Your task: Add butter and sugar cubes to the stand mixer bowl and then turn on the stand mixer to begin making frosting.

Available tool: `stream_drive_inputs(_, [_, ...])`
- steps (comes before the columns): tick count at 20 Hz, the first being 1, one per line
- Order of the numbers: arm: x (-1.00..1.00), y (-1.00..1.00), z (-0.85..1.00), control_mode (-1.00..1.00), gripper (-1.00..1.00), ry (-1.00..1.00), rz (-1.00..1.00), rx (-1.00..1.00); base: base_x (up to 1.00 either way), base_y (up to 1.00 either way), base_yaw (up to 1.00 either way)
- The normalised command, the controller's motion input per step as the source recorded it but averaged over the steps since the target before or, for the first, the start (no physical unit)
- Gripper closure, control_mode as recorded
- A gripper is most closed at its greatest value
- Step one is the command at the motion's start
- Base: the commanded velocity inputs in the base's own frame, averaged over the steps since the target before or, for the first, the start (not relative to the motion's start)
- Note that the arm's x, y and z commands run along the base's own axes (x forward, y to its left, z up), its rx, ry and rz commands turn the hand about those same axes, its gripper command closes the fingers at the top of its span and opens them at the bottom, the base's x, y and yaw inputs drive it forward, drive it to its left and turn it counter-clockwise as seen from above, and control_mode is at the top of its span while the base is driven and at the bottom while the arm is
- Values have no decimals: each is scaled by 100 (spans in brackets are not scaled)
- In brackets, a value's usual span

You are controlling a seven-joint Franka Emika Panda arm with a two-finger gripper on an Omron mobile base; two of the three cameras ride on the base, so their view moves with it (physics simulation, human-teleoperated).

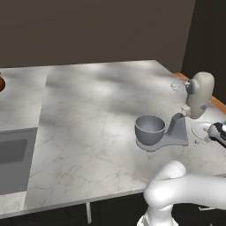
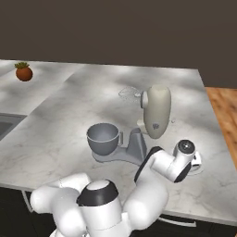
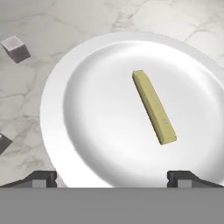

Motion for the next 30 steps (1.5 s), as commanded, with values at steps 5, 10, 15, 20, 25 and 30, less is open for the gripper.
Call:
stream_drive_inputs(5, [32, -14, 25, -100, -100, 6, 0, 0, 0, 0, 0])
stream_drive_inputs(10, [31, -18, 30, -100, -100, 11, 0, 0, 0, 0, 0])
stream_drive_inputs(15, [35, -16, 10, -100, -100, 15, 0, 0, 0, 0, 0])
stream_drive_inputs(20, [37, -24, 8, -100, -100, 13, 4, 1, 0, 0, 0])
stream_drive_inputs(25, [38, -31, 18, -100, -100, 16, 6, 3, 0, 0, 0])
stream_drive_inputs(30, [34, -30, 20, -100, -100, 16, 5, 4, 0, 0, 0])
